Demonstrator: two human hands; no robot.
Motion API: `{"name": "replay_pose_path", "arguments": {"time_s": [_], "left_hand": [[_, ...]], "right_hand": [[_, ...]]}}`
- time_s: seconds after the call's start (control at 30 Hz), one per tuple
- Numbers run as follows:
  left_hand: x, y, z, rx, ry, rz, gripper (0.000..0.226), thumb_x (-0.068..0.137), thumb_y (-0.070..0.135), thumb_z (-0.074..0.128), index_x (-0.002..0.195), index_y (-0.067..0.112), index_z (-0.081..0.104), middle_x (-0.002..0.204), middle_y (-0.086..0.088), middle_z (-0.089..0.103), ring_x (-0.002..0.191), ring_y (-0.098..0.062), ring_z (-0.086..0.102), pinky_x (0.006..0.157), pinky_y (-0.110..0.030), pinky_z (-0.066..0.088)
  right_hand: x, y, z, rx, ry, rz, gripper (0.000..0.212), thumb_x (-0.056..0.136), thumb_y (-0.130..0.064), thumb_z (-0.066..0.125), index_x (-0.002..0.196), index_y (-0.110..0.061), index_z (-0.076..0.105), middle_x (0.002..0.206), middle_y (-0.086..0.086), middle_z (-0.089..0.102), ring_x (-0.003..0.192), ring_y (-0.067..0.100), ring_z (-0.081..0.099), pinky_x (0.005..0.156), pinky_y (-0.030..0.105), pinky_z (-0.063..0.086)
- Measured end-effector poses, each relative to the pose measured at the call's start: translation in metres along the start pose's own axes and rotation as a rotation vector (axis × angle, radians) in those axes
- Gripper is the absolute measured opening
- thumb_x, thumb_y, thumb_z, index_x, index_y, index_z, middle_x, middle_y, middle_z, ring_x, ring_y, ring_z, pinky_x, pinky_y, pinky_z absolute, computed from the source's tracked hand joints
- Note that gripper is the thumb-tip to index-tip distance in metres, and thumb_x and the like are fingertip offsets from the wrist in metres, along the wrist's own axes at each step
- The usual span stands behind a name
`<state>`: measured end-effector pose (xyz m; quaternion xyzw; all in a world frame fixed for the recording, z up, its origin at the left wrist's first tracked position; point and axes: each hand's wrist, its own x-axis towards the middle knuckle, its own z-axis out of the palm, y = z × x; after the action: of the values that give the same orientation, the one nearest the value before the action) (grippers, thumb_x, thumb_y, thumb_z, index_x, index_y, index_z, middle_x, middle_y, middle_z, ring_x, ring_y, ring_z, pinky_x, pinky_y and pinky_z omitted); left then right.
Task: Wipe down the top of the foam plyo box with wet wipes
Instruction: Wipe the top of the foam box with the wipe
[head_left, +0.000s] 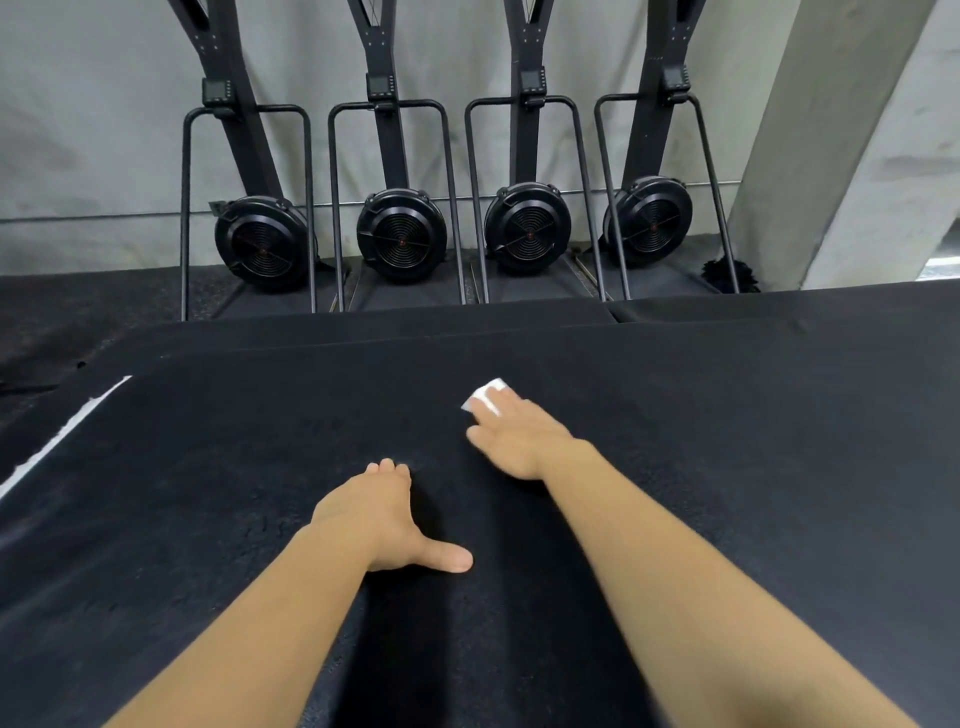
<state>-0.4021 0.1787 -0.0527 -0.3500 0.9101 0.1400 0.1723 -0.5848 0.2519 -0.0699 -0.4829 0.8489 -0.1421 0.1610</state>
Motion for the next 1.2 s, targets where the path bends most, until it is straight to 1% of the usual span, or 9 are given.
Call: {"name": "replay_pose_path", "arguments": {"time_s": [0.37, 0.57, 0.7, 0.8, 0.87, 1.0, 1.07, 1.13, 1.2], "left_hand": [[-0.001, -0.001, 0.001, 0.013, 0.000, 0.001, 0.139, 0.054, 0.084, 0.066, 0.155, 0.017, -0.001, 0.163, 0.002, -0.004, 0.150, -0.014, -0.001, 0.117, -0.038, 0.027], [0.001, 0.001, 0.000, 0.073, -0.005, -0.016, 0.139, 0.052, 0.086, 0.064, 0.155, 0.016, 0.001, 0.163, 0.002, 0.000, 0.150, -0.015, 0.002, 0.116, -0.038, 0.028], [0.003, 0.004, -0.005, 0.114, -0.005, -0.009, 0.132, 0.048, 0.088, 0.065, 0.151, 0.017, 0.023, 0.157, 0.002, 0.024, 0.144, -0.018, 0.025, 0.107, -0.037, 0.040], [0.004, 0.007, -0.010, 0.163, 0.004, -0.021, 0.117, 0.045, 0.090, 0.063, 0.137, 0.021, 0.044, 0.146, 0.005, 0.041, 0.132, -0.018, 0.040, 0.099, -0.033, 0.042], [0.006, 0.009, -0.013, 0.185, 0.050, -0.027, 0.095, 0.044, 0.094, 0.058, 0.108, 0.025, 0.059, 0.115, 0.009, 0.060, 0.115, -0.017, 0.050, 0.107, -0.036, 0.033], [0.012, 0.010, -0.019, 0.234, 0.185, -0.034, 0.079, 0.043, 0.098, 0.049, 0.071, 0.024, 0.051, 0.083, 0.010, 0.054, 0.090, -0.016, 0.040, 0.108, -0.037, 0.029], [0.018, 0.013, -0.020, 0.197, 0.221, -0.005, 0.085, 0.043, 0.099, 0.049, 0.079, 0.022, 0.056, 0.094, 0.009, 0.054, 0.097, -0.017, 0.044, 0.100, -0.034, 0.034], [0.026, 0.016, -0.022, 0.134, 0.212, 0.029, 0.104, 0.044, 0.097, 0.052, 0.114, 0.021, 0.059, 0.123, 0.007, 0.052, 0.121, -0.021, 0.045, 0.105, -0.036, 0.032], [0.035, 0.016, -0.025, 0.077, 0.171, 0.050, 0.126, 0.046, 0.094, 0.056, 0.145, 0.019, 0.037, 0.153, 0.002, 0.029, 0.142, -0.023, 0.026, 0.116, -0.039, 0.019]], "right_hand": [[-0.004, 0.089, -0.032, 0.071, 0.112, 0.401, 0.055, 0.102, -0.042, 0.029, 0.153, -0.023, 0.025, 0.158, -0.001, 0.015, 0.144, 0.026, 0.019, 0.119, 0.043, 0.020], [0.013, 0.024, -0.006, 0.049, 0.122, 0.246, 0.056, 0.098, -0.045, 0.036, 0.149, -0.023, 0.032, 0.151, 0.001, 0.022, 0.142, 0.024, 0.022, 0.119, 0.036, 0.020], [0.026, -0.024, 0.017, 0.020, 0.027, 0.080, 0.057, 0.100, -0.047, 0.034, 0.152, -0.025, 0.028, 0.153, -0.002, 0.017, 0.142, 0.025, 0.021, 0.118, 0.037, 0.020], [0.031, -0.030, 0.019, 0.019, -0.066, 0.018, 0.054, 0.101, -0.045, 0.029, 0.153, -0.030, 0.024, 0.157, -0.007, 0.014, 0.143, 0.025, 0.018, 0.117, 0.041, 0.021], [0.031, -0.017, 0.010, 0.008, -0.069, -0.004, 0.051, 0.101, -0.042, 0.028, 0.151, -0.034, 0.027, 0.155, -0.011, 0.017, 0.139, 0.024, 0.025, 0.115, 0.040, 0.025], [0.026, 0.036, -0.016, -0.012, 0.022, 0.082, 0.048, 0.100, -0.040, 0.031, 0.147, -0.033, 0.033, 0.152, -0.009, 0.021, 0.134, 0.026, 0.034, 0.112, 0.039, 0.028], [0.021, 0.066, -0.030, -0.020, 0.038, 0.156, 0.047, 0.101, -0.040, 0.030, 0.148, -0.031, 0.033, 0.153, -0.008, 0.022, 0.133, 0.026, 0.036, 0.113, 0.040, 0.029], [0.016, 0.089, -0.040, -0.021, 0.042, 0.235, 0.048, 0.102, -0.040, 0.028, 0.148, -0.032, 0.031, 0.153, -0.008, 0.022, 0.133, 0.028, 0.036, 0.112, 0.044, 0.029], [0.014, 0.103, -0.047, -0.007, 0.045, 0.297, 0.048, 0.101, -0.040, 0.028, 0.149, -0.033, 0.030, 0.154, -0.008, 0.022, 0.134, 0.030, 0.035, 0.112, 0.045, 0.029]]}}
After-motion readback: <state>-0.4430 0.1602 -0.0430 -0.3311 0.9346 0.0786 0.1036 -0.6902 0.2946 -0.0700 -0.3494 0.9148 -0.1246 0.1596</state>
